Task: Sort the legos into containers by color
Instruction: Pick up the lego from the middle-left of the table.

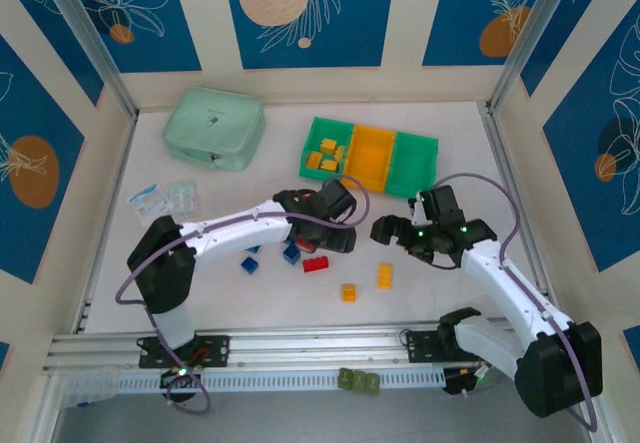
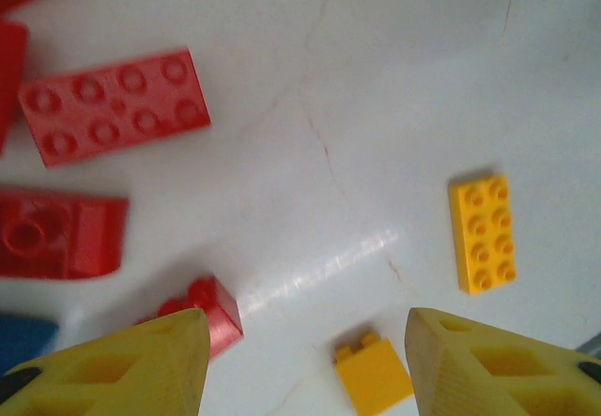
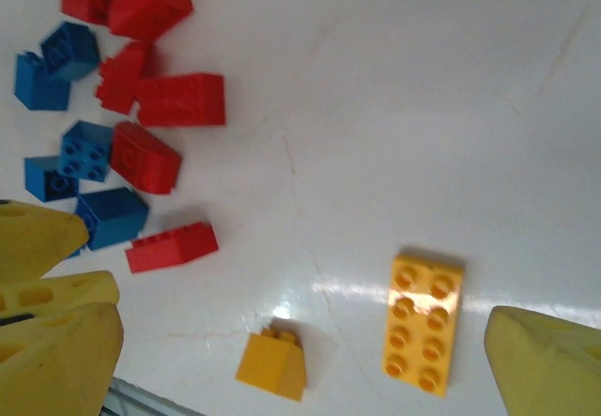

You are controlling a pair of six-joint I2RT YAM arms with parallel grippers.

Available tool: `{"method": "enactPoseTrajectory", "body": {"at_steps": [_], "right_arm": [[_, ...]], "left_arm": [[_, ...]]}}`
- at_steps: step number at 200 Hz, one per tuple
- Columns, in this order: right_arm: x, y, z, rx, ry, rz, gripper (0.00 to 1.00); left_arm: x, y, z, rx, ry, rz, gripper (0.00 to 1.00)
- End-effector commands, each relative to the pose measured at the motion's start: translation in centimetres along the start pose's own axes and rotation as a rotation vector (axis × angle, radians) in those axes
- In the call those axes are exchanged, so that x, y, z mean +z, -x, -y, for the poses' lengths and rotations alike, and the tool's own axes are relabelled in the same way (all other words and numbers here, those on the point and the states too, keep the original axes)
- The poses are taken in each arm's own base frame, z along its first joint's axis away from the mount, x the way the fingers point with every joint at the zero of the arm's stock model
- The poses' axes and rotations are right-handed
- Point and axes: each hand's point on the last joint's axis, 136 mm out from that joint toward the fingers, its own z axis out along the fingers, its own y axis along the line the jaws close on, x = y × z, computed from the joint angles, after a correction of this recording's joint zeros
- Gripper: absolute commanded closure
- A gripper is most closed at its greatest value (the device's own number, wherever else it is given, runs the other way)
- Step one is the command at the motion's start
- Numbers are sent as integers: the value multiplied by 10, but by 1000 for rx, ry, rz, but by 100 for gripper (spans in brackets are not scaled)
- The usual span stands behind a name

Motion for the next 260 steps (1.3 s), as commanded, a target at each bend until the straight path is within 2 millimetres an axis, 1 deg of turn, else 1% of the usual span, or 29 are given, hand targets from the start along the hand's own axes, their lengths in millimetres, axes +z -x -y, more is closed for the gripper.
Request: {"method": "enactPoseTrajectory", "body": {"at_steps": [1, 26, 53, 73, 104, 123, 145, 166, 199, 216, 234, 260], "right_arm": [[-1, -21, 14, 59, -24, -48, 1], [0, -32, 24, 104, -33, -57, 1], [2, -41, 31, 145, -33, -71, 1], [3, -45, 32, 147, -25, -76, 1], [3, -43, 31, 142, -18, -73, 1], [3, -42, 30, 141, -11, -69, 1], [2, -40, 29, 140, -5, -62, 1], [2, -40, 29, 139, -1, -60, 1], [2, -39, 30, 139, 1, -55, 1], [3, -39, 29, 142, 9, -53, 1], [3, -38, 29, 142, 12, -52, 1], [3, -37, 29, 139, 12, -50, 1]], "left_arm": [[-3, -27, 6, -6, 18, -69, 43], [8, -54, 19, 26, 45, -140, 42], [21, -79, 23, 44, 75, -207, 42], [26, -95, 26, 63, 81, -259, 41], [33, -110, 28, 80, 94, -313, 38], [38, -112, 33, 91, 100, -322, 36], [43, -109, 41, 97, 84, -310, 34], [51, -109, 45, 98, 80, -321, 34], [60, -110, 40, 103, 108, -328, 35], [62, -109, 40, 111, 115, -327, 37], [63, -107, 34, 123, 152, -320, 38], [68, -109, 29, 118, 167, -320, 43]]}}
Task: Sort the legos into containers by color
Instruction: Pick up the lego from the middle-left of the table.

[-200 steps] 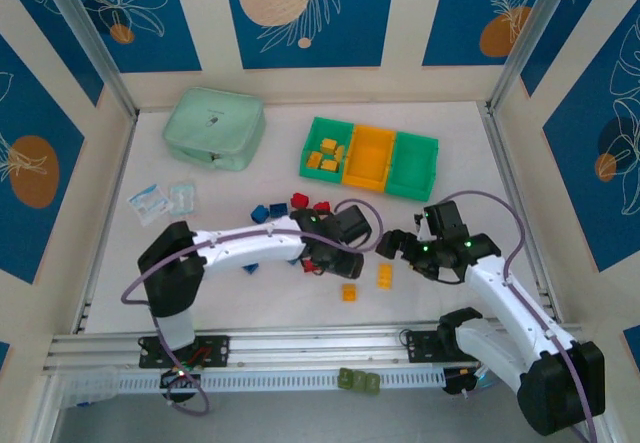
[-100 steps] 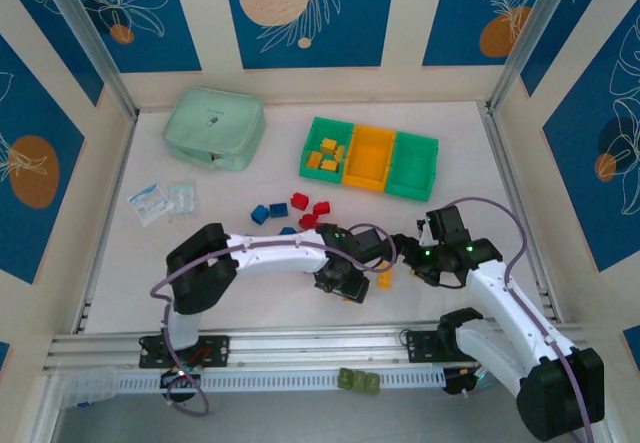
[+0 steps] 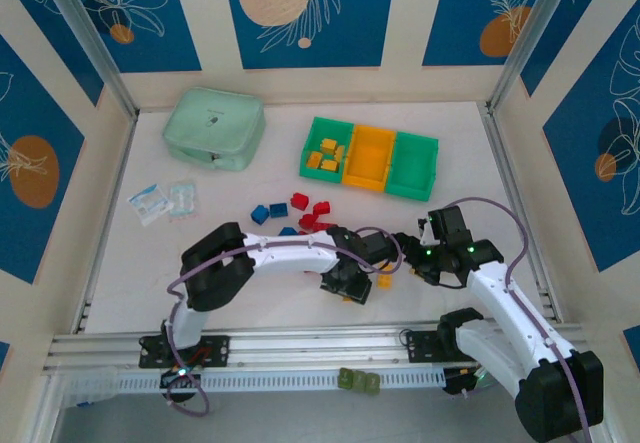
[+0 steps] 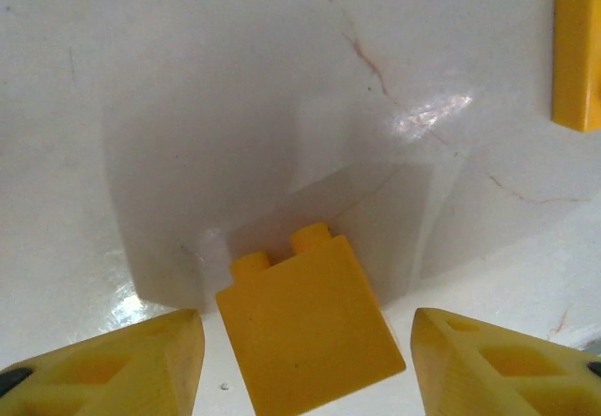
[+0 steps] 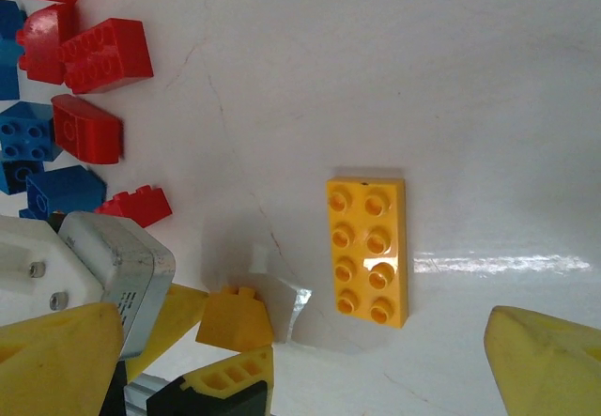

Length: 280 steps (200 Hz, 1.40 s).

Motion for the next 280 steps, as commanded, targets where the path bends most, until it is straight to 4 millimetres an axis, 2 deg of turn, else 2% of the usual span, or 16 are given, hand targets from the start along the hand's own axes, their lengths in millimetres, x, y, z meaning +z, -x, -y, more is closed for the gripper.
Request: {"method": "enactPoseTrajectory", "body": {"at_steps": [1, 41, 81, 124, 165, 193, 233, 264, 280], "right_arm": [[1, -6, 0, 5, 20, -24, 1], [1, -5, 0, 4, 23, -23, 1], [1, -3, -1, -4, 28, -17, 1], [-4, 1, -10, -27, 54, -7, 1], [-10, 11, -28, -64, 98, 21, 1], [-12, 23, -45, -109, 127, 43, 1], [-11, 47, -73, -164, 149, 72, 1], [-11, 66, -89, -175, 161, 99, 1], [-9, 76, -94, -183, 160, 114, 1]], "left_arm": [[4, -1, -3, 6, 40, -4, 43], [2, 0, -6, 0, 44, 13, 54], [-9, 3, -11, 4, 56, 46, 63], [-39, 17, -17, -9, 33, 141, 65], [-77, 41, -44, -56, 22, 261, 66], [-110, 71, -72, -71, 46, 350, 66], [-159, 137, -113, -119, 50, 512, 66], [-171, 192, -138, -156, 70, 594, 67], [-170, 223, -145, -162, 68, 651, 67]]}}
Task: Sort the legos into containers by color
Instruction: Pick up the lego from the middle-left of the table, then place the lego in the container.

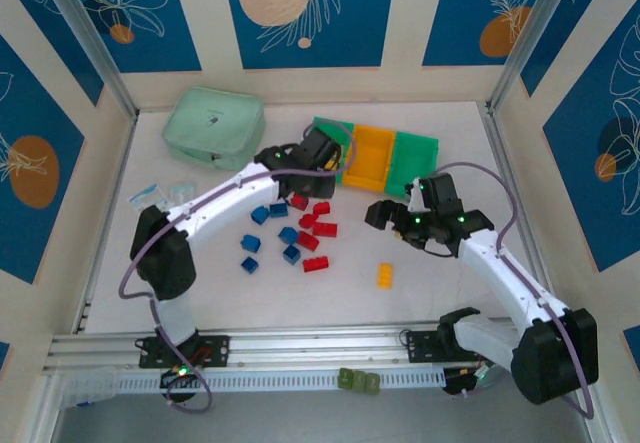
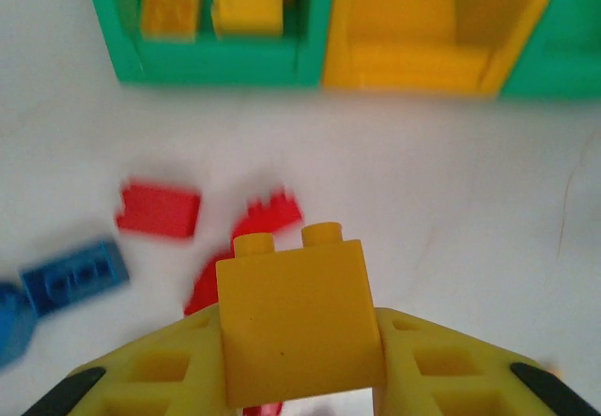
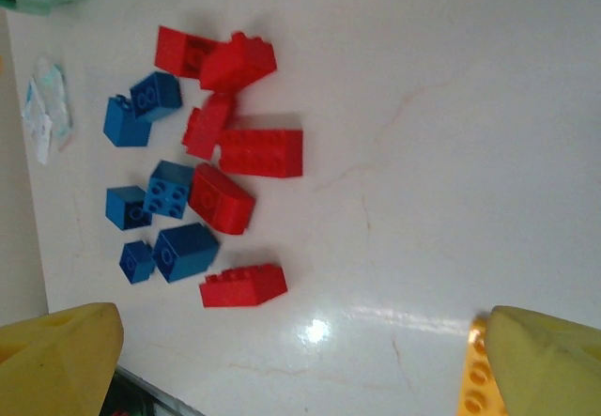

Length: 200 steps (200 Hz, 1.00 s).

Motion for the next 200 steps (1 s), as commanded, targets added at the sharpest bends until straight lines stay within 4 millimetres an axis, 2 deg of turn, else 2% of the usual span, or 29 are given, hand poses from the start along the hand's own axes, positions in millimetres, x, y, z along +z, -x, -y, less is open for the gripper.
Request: {"method": "enactPoseTrajectory", "body": {"at_steps": [1, 54, 78, 93, 101, 122, 160, 178, 200], "right_arm": [[-1, 19, -17, -49, 32, 39, 1], [9, 37, -19, -45, 18, 26, 1], [10, 39, -18, -42, 16, 22, 1], [11, 40, -17, -38, 12, 19, 1], [10, 40, -15, -36, 10, 18, 1], [9, 43, -14, -33, 9, 25, 1], [7, 44, -15, -23, 17, 25, 1], [4, 43, -12, -18, 9, 31, 1], [1, 40, -7, -6, 2, 35, 1]], "left_arm": [[27, 34, -5, 33, 14, 71, 66], [98, 102, -31, -15, 98, 161, 67], [120, 119, -41, -6, 143, 178, 65], [126, 124, -46, 3, 166, 186, 59], [127, 127, -46, 8, 163, 191, 55], [121, 132, -44, 17, 152, 206, 53], [94, 135, -33, 10, 84, 205, 49], [80, 125, -22, -3, 14, 172, 48], [67, 100, -6, -8, -73, 105, 46]]}}
